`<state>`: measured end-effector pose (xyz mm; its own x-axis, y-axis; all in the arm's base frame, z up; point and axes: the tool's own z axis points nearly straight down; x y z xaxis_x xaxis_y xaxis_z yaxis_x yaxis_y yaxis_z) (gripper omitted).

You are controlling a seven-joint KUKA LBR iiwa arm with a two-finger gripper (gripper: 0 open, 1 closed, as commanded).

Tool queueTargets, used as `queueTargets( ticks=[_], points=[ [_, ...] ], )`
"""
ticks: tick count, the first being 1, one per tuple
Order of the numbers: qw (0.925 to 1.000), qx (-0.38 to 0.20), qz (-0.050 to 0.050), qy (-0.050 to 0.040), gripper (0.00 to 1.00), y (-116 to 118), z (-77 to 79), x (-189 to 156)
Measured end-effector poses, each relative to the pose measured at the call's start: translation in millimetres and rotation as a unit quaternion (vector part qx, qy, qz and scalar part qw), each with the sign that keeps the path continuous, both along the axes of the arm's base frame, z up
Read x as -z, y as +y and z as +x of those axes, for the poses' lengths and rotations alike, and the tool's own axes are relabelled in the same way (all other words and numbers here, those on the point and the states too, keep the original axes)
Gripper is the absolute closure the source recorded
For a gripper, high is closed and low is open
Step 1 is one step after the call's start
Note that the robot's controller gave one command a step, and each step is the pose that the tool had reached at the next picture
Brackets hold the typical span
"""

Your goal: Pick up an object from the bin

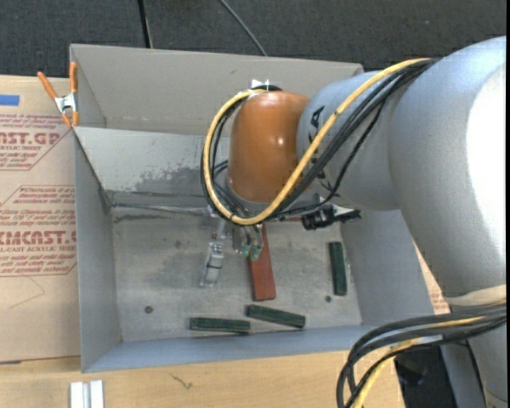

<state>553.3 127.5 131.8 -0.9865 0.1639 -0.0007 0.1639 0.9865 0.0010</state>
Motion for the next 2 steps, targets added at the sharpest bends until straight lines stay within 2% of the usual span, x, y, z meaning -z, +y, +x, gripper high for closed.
queueTargets(
  ticks=[1, 2],
  points=[
    [0.9994, -0.035, 0.001, -0.0022, 0.00, -29, -21.6, 17],
    [0.9924, -0.123, -0.002, 0.0013, 0.00, -48, -29.5, 40]
  ],
)
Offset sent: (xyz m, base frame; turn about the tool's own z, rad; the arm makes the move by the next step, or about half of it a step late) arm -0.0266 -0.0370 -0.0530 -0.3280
